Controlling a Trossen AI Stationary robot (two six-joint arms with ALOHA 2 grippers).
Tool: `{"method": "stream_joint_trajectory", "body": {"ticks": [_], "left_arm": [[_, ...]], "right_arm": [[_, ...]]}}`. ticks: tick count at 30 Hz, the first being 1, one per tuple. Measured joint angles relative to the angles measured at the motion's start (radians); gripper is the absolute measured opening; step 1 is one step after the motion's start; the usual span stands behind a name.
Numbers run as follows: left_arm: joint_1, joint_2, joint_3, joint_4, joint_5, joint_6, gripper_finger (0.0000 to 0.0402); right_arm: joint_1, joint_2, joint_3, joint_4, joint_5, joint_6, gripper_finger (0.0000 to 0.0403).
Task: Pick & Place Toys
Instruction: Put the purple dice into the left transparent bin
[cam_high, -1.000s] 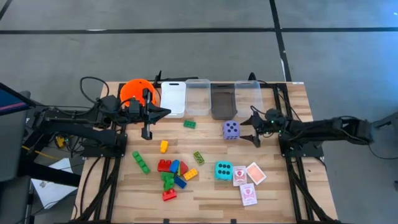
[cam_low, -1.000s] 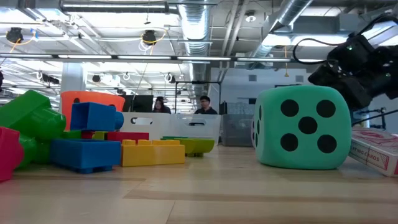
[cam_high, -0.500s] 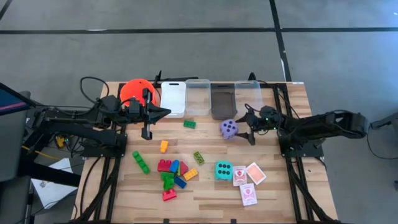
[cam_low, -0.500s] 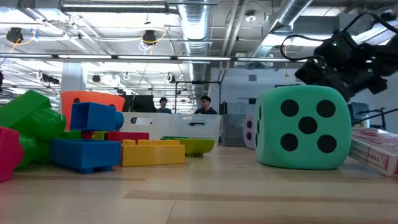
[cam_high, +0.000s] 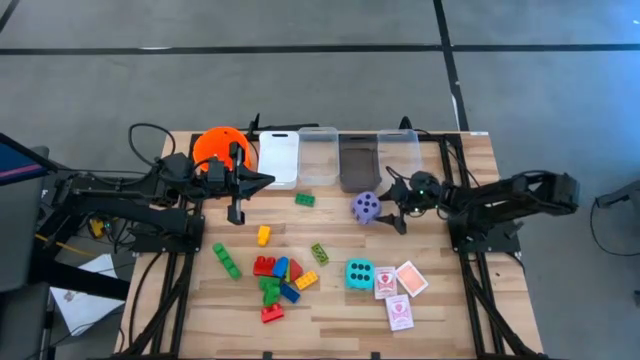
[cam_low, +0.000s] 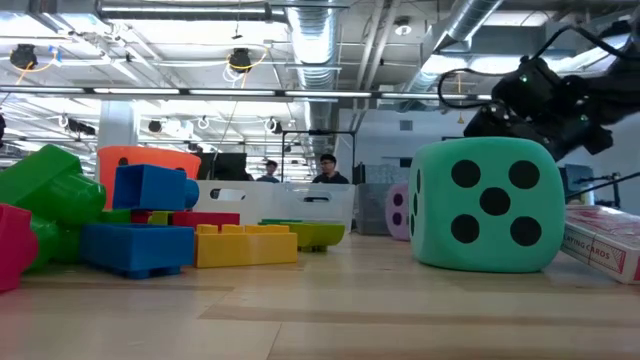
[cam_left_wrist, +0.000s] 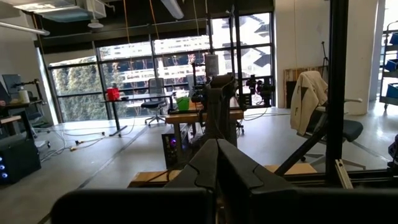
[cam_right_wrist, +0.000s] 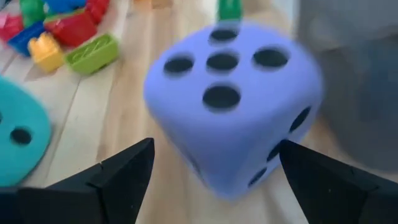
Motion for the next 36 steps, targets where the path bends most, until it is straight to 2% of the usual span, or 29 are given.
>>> {"method": "stream_joint_trajectory", "body": {"ticks": [10,14,17,21,26,30,36], "left_arm": [[0.0,0.0,0.0,0.0,0.0,0.0,0.0],[0.0,0.0,0.0,0.0,0.0,0.0,0.0],[0.0,0.0,0.0,-0.001,0.0,0.0,0.0],[0.0,0.0,0.0,-0.013,0.0,0.0,0.0],[0.0,0.0,0.0,-0.024,0.0,0.0,0.0],[0.0,0.0,0.0,-0.017,0.0,0.0,0.0],[0.0,0.0,0.0,-0.016,0.0,0.0,0.0]], "right_arm": [[0.192,0.074,0.02,0.086,0.009,0.043,0.034],[0.237,0.074,0.043,0.045,0.128,0.037,0.034],[0.245,0.074,0.052,0.024,0.23,0.036,0.034],[0.244,0.074,0.053,0.025,0.287,0.044,0.034],[0.245,0.074,0.053,0.028,0.291,0.112,0.034],[0.245,0.074,0.053,0.028,0.297,0.224,0.034],[0.244,0.074,0.053,0.049,0.309,0.279,0.034]]}}
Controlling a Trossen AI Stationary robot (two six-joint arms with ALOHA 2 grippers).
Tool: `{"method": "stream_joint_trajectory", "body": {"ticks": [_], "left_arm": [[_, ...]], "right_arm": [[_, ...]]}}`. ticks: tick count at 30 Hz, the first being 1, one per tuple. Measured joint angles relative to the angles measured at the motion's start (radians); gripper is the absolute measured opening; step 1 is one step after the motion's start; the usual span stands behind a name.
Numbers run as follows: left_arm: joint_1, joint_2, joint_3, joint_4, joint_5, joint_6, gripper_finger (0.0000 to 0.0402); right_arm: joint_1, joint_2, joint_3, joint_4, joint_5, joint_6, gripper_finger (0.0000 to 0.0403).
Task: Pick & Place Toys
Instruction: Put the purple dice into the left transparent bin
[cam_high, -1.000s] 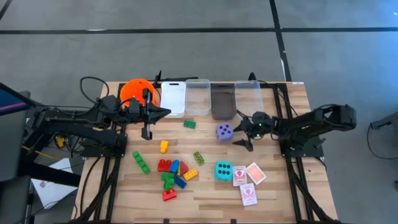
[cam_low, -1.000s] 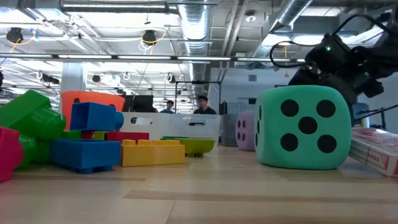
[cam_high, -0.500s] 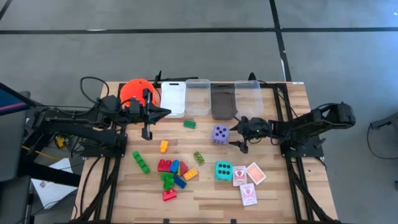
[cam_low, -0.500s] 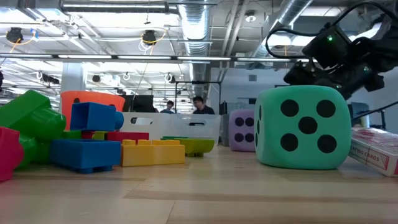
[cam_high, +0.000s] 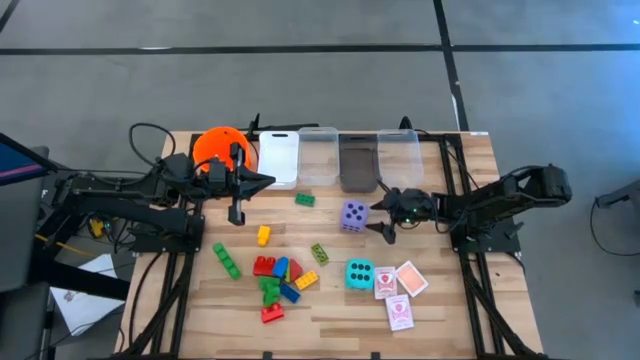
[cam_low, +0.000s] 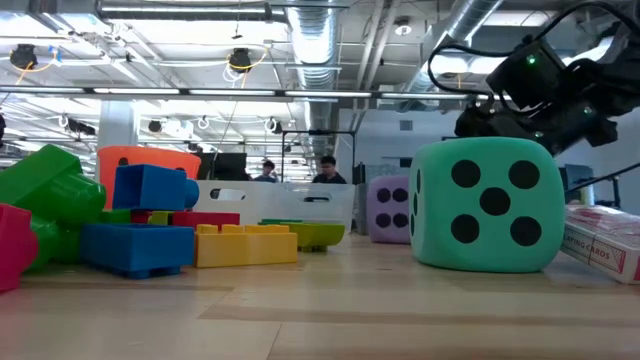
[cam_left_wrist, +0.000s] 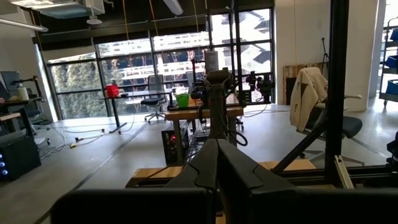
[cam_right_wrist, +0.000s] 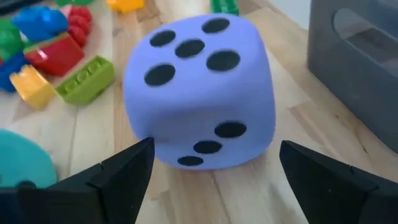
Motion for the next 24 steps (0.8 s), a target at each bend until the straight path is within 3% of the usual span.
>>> {"method": "stream_joint_trajectory", "body": {"ticks": [7,19,24], "left_arm": [[0.0,0.0,0.0,0.001,0.0,0.0,0.0],[0.0,0.0,0.0,0.002,0.0,0.0,0.0],[0.0,0.0,0.0,0.002,0.0,0.0,0.0]], "right_arm": [[0.013,0.0,0.0,0.009,-0.181,0.033,0.0341],[0.095,0.0,0.027,0.024,-0.185,0.034,0.0395],[0.121,0.0,0.066,0.043,-0.233,0.015,0.0398]]}}
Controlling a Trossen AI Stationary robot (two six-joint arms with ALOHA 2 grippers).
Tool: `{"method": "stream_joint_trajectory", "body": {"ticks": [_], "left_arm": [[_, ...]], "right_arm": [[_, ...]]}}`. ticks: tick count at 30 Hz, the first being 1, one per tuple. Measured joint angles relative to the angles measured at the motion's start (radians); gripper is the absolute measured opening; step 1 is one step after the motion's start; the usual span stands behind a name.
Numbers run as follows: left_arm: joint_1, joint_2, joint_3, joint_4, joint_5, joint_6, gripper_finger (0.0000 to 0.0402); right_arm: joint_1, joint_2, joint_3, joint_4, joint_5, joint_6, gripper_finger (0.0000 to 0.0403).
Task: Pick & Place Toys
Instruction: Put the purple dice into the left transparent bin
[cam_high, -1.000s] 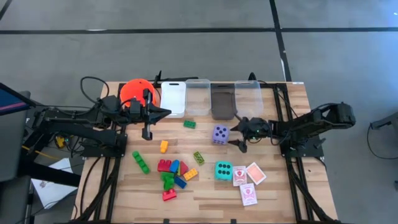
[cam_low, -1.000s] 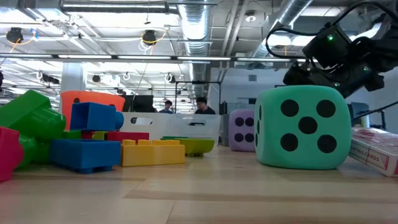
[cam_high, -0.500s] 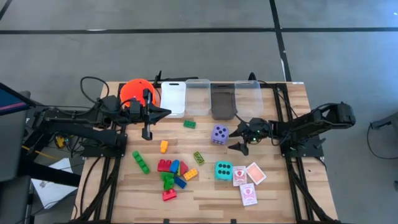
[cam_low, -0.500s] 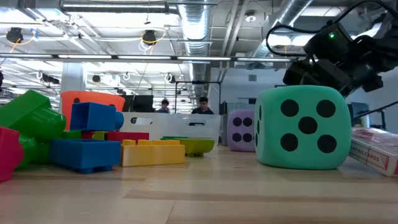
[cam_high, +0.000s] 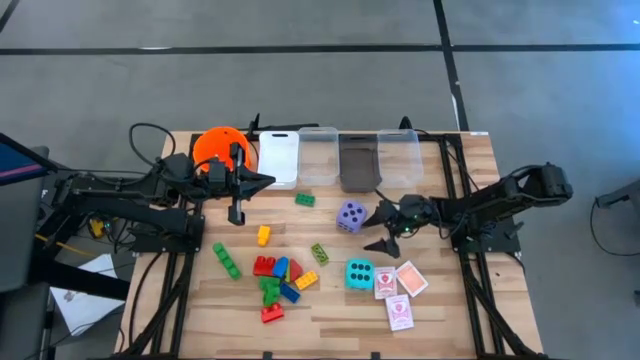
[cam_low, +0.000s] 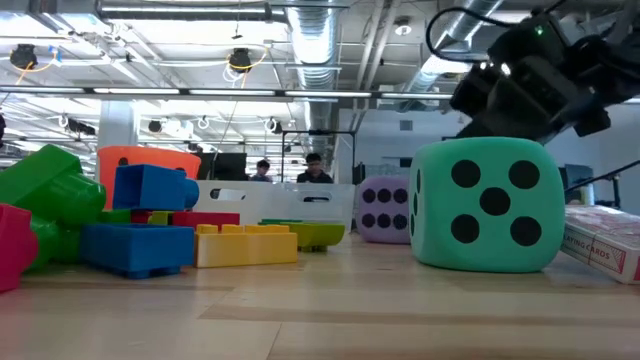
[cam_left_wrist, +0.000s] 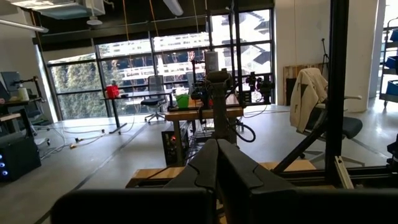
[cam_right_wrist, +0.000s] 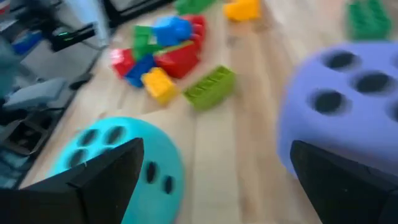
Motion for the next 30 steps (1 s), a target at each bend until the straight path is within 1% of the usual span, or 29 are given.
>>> {"method": "stream_joint_trajectory", "body": {"ticks": [3,13,17,23,24,25,26,28,29,30], "left_arm": [[0.0,0.0,0.0,0.0,0.0,0.0,0.0],[0.0,0.0,0.0,0.007,0.0,0.0,0.0],[0.0,0.0,0.0,0.008,0.0,0.0,0.0],[0.0,0.0,0.0,0.008,0.0,0.0,0.0],[0.0,0.0,0.0,0.008,0.0,0.0,0.0],[0.0,0.0,0.0,0.008,0.0,0.0,0.0],[0.0,0.0,0.0,0.007,0.0,0.0,0.0],[0.0,0.0,0.0,0.006,0.0,0.0,0.0],[0.0,0.0,0.0,0.007,0.0,0.0,0.0],[0.0,0.0,0.0,0.007,0.0,0.0,0.0]], "right_arm": [[0.012,0.0,0.015,-0.001,-0.004,-0.023,0.0397],[0.011,0.0,0.035,0.008,-0.001,-0.016,0.0399],[0.018,0.0,0.035,0.019,-0.011,-0.061,0.04],[0.013,0.0,0.038,0.024,-0.022,-0.068,0.04],[0.009,0.0,0.043,0.024,0.005,-0.062,0.04],[0.008,0.0,0.05,0.024,0.06,-0.06,0.04],[0.015,0.0,0.057,0.024,0.142,-0.058,0.04],[0.04,0.0,0.068,0.024,0.356,-0.065,0.04],[0.052,0.0,0.074,0.021,0.44,-0.074,0.04],[0.062,0.0,0.079,0.019,0.483,-0.08,0.04]]}}
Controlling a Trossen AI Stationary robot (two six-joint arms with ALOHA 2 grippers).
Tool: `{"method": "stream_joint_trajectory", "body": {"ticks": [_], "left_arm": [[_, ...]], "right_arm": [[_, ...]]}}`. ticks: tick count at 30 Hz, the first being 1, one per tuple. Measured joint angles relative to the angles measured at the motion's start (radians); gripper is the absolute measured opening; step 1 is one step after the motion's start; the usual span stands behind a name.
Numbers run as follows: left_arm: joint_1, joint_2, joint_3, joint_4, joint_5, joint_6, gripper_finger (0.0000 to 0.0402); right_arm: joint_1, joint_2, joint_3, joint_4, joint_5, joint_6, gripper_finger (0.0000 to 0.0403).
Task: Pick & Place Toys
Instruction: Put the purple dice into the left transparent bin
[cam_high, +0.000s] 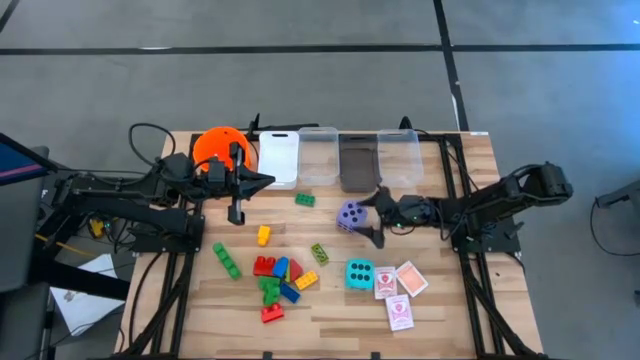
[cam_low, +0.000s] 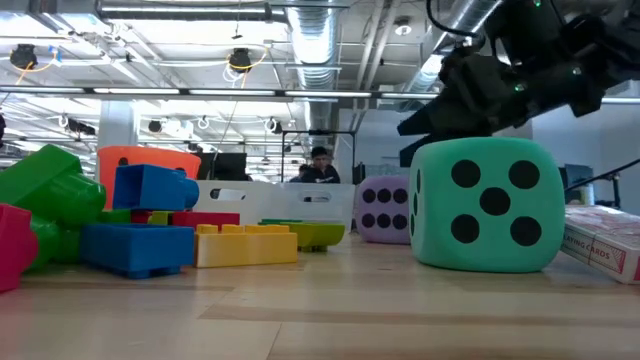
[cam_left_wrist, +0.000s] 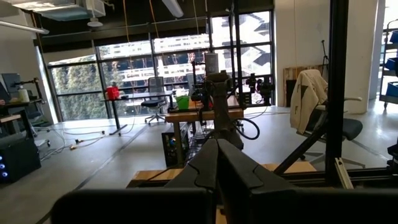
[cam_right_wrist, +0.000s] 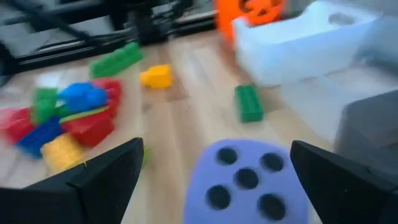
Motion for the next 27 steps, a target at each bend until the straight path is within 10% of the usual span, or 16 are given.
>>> {"method": "stream_joint_trajectory", "body": {"ticks": [8,14,22,27], "left_arm": [[0.0,0.0,0.0,0.0,0.0,0.0,0.0],[0.0,0.0,0.0,-0.001,0.0,0.001,0.0],[0.0,0.0,0.0,-0.001,0.0,0.001,0.0],[0.0,0.0,0.0,0.0,0.0,0.001,0.0]], "right_arm": [[0.037,0.0,0.007,-0.006,-0.025,0.146,0.0399],[0.093,-0.024,0.007,-0.056,-0.138,-0.056,0.0398],[0.14,-0.282,0.007,-0.47,0.278,0.142,0.0398],[0.199,-0.397,-0.014,-0.487,0.232,0.305,0.0398]]}}
